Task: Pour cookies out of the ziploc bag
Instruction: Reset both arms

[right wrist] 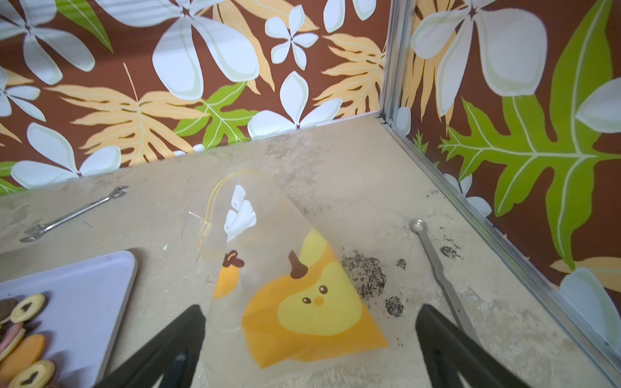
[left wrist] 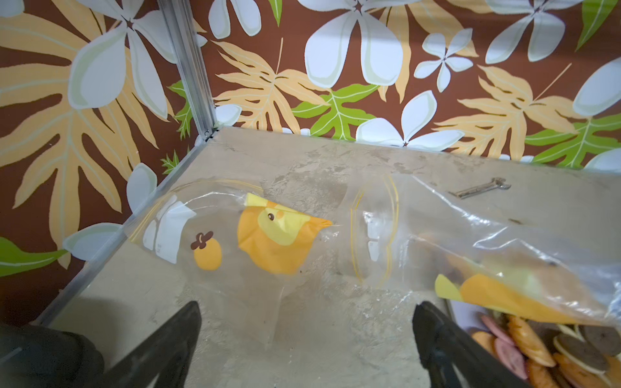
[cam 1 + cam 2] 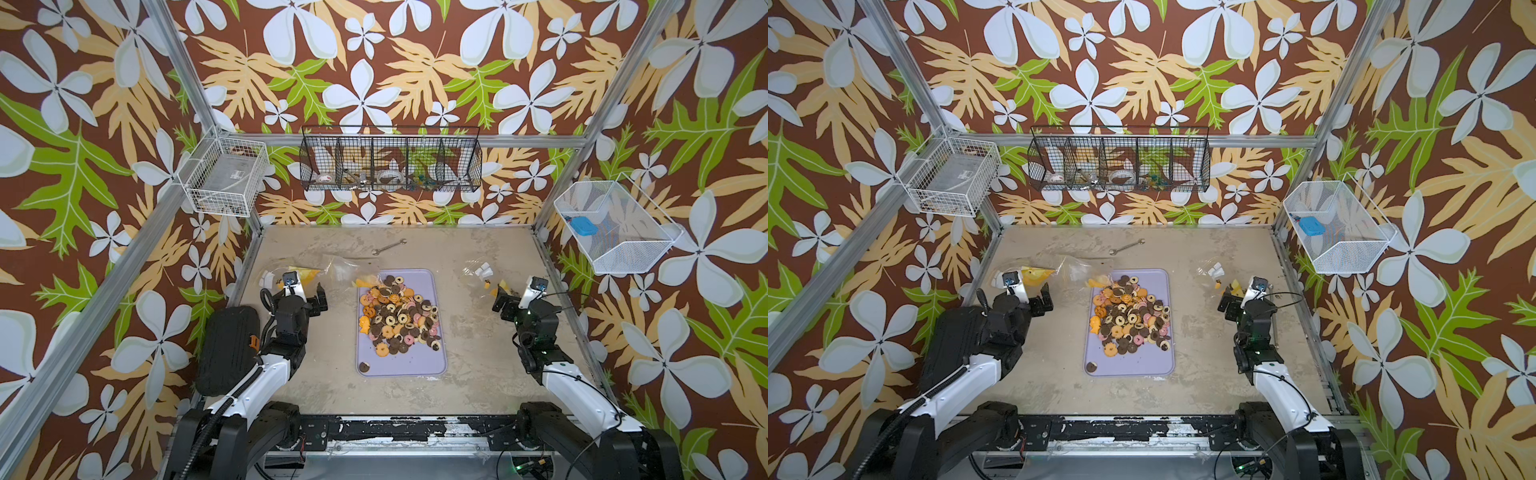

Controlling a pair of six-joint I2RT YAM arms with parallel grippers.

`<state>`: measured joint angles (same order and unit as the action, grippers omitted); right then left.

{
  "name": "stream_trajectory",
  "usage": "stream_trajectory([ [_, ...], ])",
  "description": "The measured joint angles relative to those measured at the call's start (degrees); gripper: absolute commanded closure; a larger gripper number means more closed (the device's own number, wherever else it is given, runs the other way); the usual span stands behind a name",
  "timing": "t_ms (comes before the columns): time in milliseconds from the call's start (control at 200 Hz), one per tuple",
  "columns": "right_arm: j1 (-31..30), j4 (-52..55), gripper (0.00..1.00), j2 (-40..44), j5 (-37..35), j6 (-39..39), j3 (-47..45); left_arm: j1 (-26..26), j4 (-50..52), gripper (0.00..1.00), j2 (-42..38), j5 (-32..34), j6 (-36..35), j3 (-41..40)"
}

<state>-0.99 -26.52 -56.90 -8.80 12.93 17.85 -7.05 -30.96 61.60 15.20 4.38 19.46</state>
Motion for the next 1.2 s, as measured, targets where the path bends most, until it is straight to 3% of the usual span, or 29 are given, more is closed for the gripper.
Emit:
stream_trajectory([
  [280, 0.2, -12.1, 0.0, 4.0, -0.2, -4.3, -10.7, 1.5, -18.4, 0.0, 13.0, -6.8, -2.7, -6.9],
  [510, 0.4, -25.2, 0.0, 1.7, 1.0, -7.0, -17.2, 1.7, -35.3, 0.0, 20.9, -6.2, -3.1, -11.3],
  [851, 0.6, -44.3, 0.0, -24.9, 1.3, -7.3, -12.6, 1.7, -41.4, 0.0, 21.8, -4.9, -2.9, -11.2],
  [1201, 0.2, -42.6, 0.0, -27.1, 2.8, -8.7, -7.0, 1.7, -42.0, 0.0, 21.9, -4.7, -2.9, -11.2],
])
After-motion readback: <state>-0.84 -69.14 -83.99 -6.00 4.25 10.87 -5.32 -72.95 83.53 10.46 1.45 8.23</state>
